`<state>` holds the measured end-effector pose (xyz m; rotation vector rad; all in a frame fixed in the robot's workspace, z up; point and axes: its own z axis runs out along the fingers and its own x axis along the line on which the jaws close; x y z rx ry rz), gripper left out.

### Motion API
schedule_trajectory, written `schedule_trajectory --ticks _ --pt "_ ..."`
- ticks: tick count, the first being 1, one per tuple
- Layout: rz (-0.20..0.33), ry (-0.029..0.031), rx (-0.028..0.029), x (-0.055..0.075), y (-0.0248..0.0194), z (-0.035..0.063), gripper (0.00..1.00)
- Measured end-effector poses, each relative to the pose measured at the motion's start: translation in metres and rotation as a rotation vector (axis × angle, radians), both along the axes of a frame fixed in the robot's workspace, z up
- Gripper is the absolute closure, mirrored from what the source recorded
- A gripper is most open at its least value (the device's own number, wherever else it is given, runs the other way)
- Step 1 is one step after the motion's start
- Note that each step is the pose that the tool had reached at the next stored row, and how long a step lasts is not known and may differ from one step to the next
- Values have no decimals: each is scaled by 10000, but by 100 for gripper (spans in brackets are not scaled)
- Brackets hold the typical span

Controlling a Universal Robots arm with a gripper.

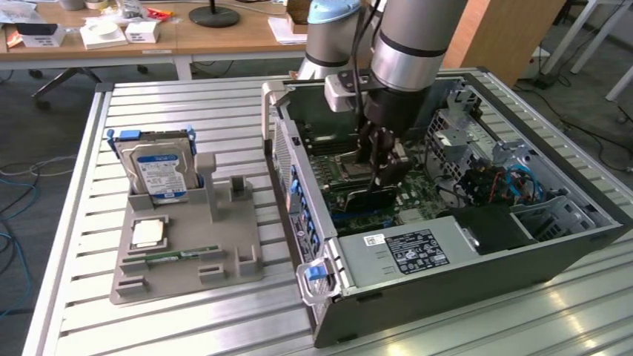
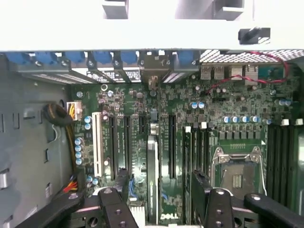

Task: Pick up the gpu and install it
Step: 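Insert the gpu into the slot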

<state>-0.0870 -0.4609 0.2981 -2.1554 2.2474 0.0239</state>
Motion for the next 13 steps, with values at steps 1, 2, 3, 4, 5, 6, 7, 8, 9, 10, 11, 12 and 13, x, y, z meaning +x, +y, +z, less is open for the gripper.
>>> schedule_trajectory --ticks 1,2,3,4,5,6,7,8,9,10,11,12,13 --pt "0 0 2 0 0 15 36" --pt "0 0 1 0 0 33 36" --pt "0 0 1 0 0 51 36" --pt "0 -1 1 0 0 69 36" --pt "0 -1 2 0 0 88 36" --pt "0 -1 2 0 0 111 36" --pt "0 -1 2 0 0 135 36" --pt "0 -1 2 0 0 159 36" --pt "0 -1 2 0 0 183 36" --pt "0 -1 0 0 0 206 36" --pt "0 -1 2 0 0 224 36" --pt "0 -2 1 0 0 243 36" --pt "0 -2 1 0 0 254 36"
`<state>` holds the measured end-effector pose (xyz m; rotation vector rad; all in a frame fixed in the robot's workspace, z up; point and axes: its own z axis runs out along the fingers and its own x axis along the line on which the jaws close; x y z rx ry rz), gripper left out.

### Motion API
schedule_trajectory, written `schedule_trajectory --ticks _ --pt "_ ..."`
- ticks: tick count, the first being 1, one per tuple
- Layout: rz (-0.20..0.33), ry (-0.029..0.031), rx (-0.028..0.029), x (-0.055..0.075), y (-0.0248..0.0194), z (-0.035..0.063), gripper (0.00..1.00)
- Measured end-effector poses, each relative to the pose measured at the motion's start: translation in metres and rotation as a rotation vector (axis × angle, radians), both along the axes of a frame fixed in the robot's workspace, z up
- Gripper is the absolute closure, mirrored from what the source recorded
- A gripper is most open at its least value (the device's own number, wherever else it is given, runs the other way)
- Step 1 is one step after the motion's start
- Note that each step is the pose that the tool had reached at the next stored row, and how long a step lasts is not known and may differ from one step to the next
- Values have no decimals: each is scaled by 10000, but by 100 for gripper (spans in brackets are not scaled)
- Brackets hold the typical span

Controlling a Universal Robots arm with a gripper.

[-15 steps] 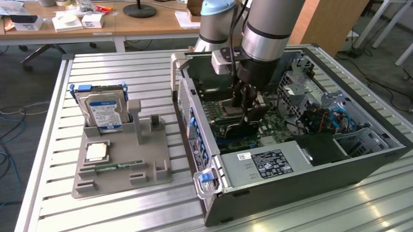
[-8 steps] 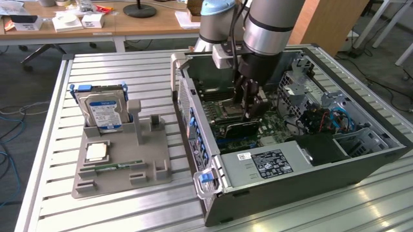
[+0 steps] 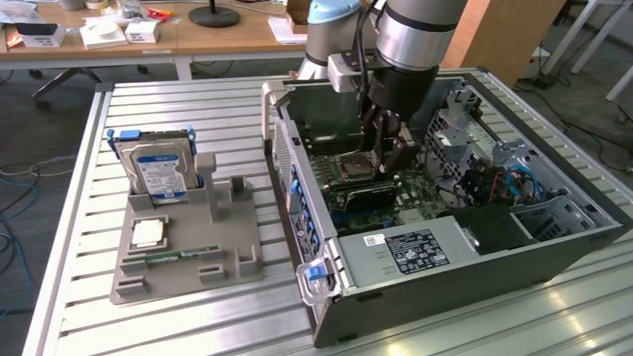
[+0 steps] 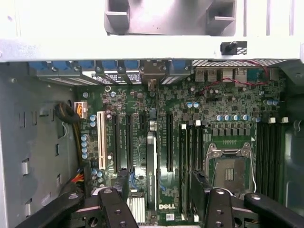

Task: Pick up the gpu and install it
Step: 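Insert the gpu into the slot, then press down on the gpu until it lock into place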

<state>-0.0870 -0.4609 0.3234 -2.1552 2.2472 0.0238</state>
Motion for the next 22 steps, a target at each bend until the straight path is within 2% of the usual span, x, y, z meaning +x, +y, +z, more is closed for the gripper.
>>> schedule_trajectory --ticks 15,16,17,18,20,21,22 --pt "0 -1 0 0 0 0 36" --pt "0 0 0 0 0 0 38" --pt "0 0 0 0 0 0 44" --pt "0 -1 1 0 0 0 44" --pt "0 -1 1 0 0 0 56" --pt "0 -1 1 0 0 0 56" --pt "0 0 0 0 0 0 61"
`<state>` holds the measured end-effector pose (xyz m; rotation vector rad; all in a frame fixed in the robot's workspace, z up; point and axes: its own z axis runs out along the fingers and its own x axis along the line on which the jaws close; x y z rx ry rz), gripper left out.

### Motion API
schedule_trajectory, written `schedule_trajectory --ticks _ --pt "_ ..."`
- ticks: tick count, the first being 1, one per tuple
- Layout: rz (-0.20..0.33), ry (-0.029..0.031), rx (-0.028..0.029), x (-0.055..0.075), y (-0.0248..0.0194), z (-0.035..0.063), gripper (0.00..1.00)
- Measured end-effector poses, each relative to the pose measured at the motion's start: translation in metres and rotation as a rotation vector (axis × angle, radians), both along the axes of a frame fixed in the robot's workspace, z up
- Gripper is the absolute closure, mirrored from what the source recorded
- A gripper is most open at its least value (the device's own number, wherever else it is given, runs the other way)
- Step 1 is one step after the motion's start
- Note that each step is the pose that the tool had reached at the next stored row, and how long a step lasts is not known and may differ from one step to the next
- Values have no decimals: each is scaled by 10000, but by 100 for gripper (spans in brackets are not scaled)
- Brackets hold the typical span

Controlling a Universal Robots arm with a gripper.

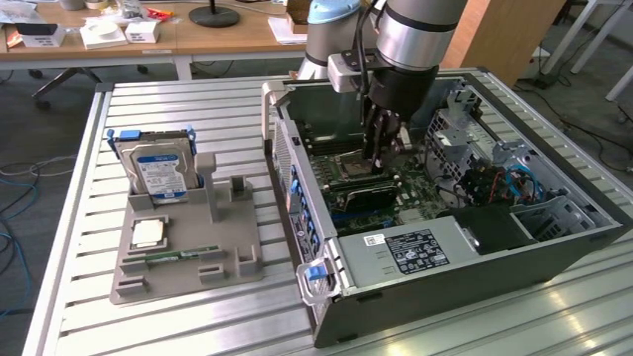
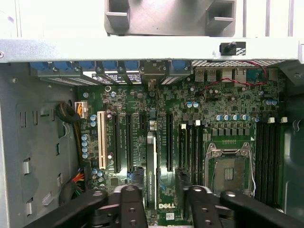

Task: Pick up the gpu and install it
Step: 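Press down on the gpu until it lock into place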

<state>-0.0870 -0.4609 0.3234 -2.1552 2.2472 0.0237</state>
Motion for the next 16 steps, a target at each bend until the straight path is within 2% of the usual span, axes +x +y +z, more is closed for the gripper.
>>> schedule_trajectory --ticks 1,2,4,5,7,16 --pt "0 0 1 0 0 0 67" --pt "0 0 1 0 0 0 67" --pt "0 0 1 0 0 0 79" --pt "0 0 0 0 0 0 79" --pt "0 0 1 0 0 0 90" --pt "0 1 -1 0 0 -1 90"
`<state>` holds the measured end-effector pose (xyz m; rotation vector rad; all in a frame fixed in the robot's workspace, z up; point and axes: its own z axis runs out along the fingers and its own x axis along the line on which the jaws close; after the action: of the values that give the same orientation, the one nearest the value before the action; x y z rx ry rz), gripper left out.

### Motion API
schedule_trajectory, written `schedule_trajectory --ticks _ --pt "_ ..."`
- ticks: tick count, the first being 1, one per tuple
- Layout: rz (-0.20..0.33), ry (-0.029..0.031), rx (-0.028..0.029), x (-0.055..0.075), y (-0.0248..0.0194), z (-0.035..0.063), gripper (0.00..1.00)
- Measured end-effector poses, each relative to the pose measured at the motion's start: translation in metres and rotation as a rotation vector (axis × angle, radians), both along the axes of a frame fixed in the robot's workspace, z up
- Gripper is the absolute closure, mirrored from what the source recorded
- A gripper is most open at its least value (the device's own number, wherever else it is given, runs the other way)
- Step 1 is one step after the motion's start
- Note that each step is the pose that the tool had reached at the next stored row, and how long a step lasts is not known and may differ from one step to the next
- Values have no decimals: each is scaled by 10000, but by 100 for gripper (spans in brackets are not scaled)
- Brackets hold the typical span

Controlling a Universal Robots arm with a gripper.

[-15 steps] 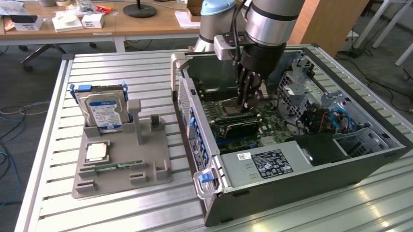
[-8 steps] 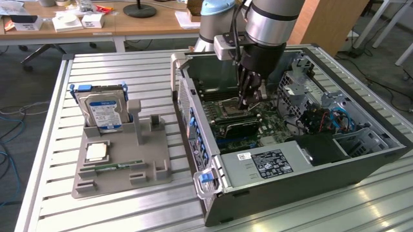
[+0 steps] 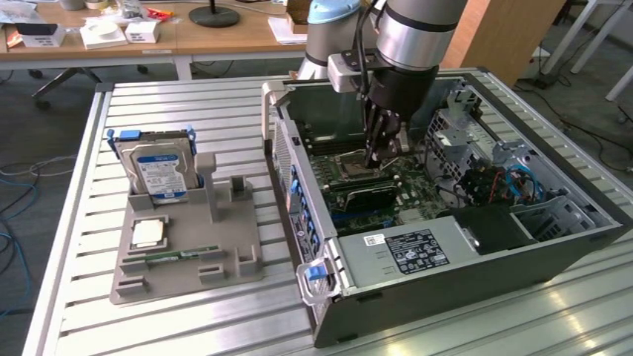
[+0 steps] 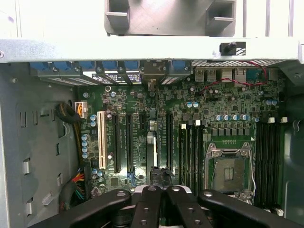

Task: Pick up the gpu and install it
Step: 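Press down on the gpu until it lock into place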

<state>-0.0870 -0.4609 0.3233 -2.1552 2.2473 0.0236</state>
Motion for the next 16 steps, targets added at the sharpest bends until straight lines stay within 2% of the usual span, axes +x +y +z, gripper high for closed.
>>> schedule_trajectory --ticks 16 --pt "1 -2 3 0 0 -51 90"
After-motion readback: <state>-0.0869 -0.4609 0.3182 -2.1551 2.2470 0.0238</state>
